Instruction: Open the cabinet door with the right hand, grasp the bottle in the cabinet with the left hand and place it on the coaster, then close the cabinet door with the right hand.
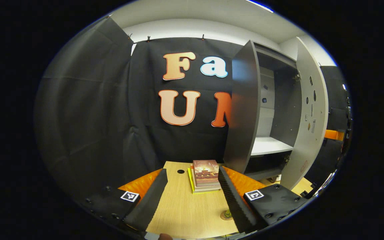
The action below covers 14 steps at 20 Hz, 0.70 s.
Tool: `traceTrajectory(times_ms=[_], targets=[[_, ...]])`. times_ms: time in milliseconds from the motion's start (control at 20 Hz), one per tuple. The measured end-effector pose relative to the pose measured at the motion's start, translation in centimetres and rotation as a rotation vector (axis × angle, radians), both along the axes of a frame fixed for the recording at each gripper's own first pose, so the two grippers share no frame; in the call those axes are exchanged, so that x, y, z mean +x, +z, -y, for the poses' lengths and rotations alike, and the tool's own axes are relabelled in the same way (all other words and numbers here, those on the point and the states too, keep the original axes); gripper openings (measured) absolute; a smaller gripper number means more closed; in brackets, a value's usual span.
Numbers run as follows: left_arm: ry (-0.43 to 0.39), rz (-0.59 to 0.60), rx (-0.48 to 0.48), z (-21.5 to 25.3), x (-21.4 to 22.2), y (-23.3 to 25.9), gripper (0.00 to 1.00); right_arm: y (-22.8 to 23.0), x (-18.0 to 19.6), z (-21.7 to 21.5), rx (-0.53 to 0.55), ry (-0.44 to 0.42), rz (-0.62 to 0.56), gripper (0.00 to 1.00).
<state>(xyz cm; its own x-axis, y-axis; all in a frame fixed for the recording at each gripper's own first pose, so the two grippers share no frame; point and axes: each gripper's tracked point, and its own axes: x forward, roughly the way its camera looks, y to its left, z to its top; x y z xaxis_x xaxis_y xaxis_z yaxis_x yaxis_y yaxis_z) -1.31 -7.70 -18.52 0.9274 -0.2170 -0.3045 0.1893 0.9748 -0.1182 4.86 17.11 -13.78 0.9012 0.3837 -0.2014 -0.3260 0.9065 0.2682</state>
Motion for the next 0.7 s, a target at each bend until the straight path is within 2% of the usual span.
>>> traceTrajectory(times_ms=[450, 700], targets=[[0.070, 0.010, 0.009, -5.0, 0.4, 1.2, 0.99, 0.0, 3.9, -7.7, -0.026, 0.064, 0.020, 0.69], [0.091, 0.025, 0.008, -6.7, 0.6, 2.7, 0.99, 0.1, 5.6, -8.5, -0.027, 0.040, 0.024, 0.69]])
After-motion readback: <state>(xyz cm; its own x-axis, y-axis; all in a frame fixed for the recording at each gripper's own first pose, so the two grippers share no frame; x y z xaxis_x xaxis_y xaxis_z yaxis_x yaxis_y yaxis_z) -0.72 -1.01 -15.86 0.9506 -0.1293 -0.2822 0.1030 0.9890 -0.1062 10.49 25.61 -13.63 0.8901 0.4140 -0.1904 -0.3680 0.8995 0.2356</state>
